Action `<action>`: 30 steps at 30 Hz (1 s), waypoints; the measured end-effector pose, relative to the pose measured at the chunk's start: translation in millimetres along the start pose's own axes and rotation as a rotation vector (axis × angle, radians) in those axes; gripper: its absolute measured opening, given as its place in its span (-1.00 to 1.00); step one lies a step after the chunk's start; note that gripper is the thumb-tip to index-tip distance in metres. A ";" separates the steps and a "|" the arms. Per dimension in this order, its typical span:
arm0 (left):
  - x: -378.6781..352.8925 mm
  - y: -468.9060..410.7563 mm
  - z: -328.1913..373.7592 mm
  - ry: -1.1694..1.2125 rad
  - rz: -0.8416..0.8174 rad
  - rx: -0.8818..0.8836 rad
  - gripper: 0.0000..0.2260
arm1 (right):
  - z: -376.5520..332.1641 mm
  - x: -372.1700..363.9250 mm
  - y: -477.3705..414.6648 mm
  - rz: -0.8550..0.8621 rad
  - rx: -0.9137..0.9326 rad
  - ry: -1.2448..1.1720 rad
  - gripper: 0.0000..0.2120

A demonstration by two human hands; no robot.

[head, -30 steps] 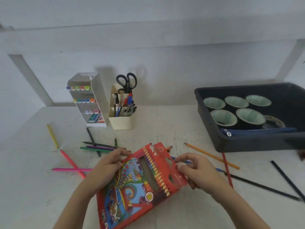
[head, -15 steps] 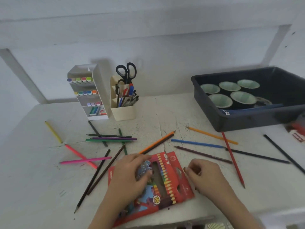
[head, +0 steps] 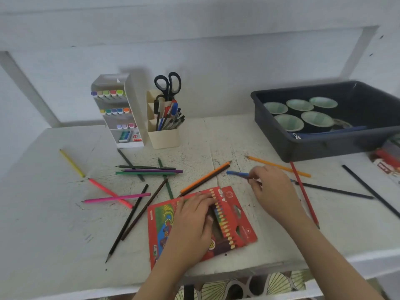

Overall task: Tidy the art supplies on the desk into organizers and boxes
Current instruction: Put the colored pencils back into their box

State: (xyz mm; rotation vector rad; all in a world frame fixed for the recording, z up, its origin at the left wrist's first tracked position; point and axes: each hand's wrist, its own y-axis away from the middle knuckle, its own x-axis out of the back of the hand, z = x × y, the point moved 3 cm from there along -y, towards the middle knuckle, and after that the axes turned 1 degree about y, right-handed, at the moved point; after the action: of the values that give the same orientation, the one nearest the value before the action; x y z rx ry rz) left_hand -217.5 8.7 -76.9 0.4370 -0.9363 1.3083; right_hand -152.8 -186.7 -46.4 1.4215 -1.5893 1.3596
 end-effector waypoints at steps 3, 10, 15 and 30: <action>3.3 1.1 -6.6 -0.013 -0.018 -0.007 -0.66 | -10.1 30.8 6.4 0.250 0.019 -0.280 -0.86; 12.2 0.9 -16.9 -0.008 -0.018 -0.023 -0.63 | -8.2 55.9 32.9 0.450 -0.237 -0.657 -0.53; 12.8 1.2 -20.1 0.003 -0.008 -0.020 -0.62 | 4.5 28.8 59.8 0.344 -0.483 -0.834 -0.49; 18.3 7.2 -20.2 0.034 0.070 -0.026 -0.71 | 5.7 1.3 86.9 0.276 -0.554 -0.807 -0.54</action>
State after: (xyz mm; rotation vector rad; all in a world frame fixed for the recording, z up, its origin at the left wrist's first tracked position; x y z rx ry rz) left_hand -217.9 36.9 -75.9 0.3634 -0.9462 1.3618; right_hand -234.7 -201.2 -72.2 1.4933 -2.4943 0.3582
